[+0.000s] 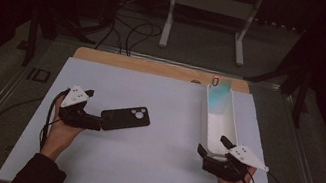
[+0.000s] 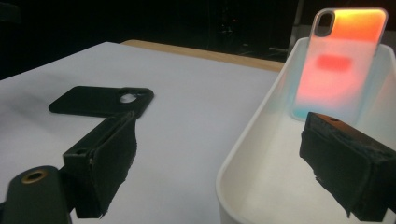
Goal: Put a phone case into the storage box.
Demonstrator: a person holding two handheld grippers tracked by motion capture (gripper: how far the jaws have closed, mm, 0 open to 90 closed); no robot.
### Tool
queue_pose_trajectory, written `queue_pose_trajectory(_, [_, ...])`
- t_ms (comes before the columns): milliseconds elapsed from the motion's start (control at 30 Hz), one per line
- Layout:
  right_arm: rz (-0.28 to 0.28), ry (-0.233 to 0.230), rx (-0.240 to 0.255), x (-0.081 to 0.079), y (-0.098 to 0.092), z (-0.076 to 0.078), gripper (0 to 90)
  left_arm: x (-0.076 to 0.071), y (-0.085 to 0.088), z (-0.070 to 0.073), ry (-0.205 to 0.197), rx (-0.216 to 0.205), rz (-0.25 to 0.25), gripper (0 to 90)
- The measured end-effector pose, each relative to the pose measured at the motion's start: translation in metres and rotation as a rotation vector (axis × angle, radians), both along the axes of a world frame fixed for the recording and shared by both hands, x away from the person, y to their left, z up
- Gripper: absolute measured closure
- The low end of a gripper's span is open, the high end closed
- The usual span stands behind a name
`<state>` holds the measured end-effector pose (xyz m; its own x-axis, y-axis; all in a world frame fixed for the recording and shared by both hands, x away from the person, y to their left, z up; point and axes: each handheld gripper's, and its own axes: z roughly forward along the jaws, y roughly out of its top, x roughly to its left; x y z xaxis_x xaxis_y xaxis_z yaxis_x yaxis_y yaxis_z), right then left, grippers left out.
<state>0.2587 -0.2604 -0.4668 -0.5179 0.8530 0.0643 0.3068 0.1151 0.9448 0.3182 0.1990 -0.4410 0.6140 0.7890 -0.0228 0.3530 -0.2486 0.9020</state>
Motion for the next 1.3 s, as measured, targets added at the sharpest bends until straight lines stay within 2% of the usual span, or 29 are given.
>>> queue_pose_trajectory(100, [0.002,0.004,-0.006,0.001,0.001,-0.002,11.0,0.007,-0.004,-0.002,0.017,0.019,-0.001,0.1])
queue_pose_trajectory(267, [0.005,0.003,-0.004,0.001,0.001,-0.002,11.0,0.018,-0.008,-0.006,0.042,0.017,0.002,0.2])
queue_pose_trajectory(433, [-0.001,0.005,-0.003,0.001,0.000,-0.002,11.0,0.029,-0.014,-0.013,0.074,0.043,-0.001,0.6])
queue_pose_trajectory(633, [0.009,0.010,-0.012,0.001,0.003,-0.004,11.0,0.042,-0.019,-0.023,0.094,0.059,0.031,5.6])
queue_pose_trajectory(700, [0.010,0.011,-0.009,0.001,0.003,-0.003,11.0,0.046,-0.020,-0.025,0.093,0.061,0.050,11.1])
queue_pose_trajectory(800, [0.011,0.010,-0.006,0.001,0.003,-0.003,11.0,0.053,-0.021,-0.029,0.114,0.070,0.068,21.6])
queue_pose_trajectory(867, [0.010,0.009,-0.004,0.001,0.003,-0.003,11.0,0.058,-0.022,-0.033,0.130,0.059,0.061,34.9])
queue_pose_trajectory(967, [0.009,0.011,-0.009,0.001,0.003,-0.003,11.0,0.065,-0.026,-0.039,0.160,0.050,0.049,50.0])
queue_pose_trajectory(1067, [0.007,0.012,-0.011,0.001,0.003,-0.004,11.0,0.072,-0.028,-0.047,0.196,0.039,0.044,60.6])
queue_pose_trajectory(1167, [0.008,0.011,-0.010,0.001,0.003,-0.004,11.0,0.077,-0.030,-0.054,0.214,0.042,0.057,70.5])
queue_pose_trajectory(1300, [0.011,0.011,-0.011,0.001,0.003,-0.004,11.0,0.084,-0.031,-0.061,0.239,0.067,0.086,81.8])
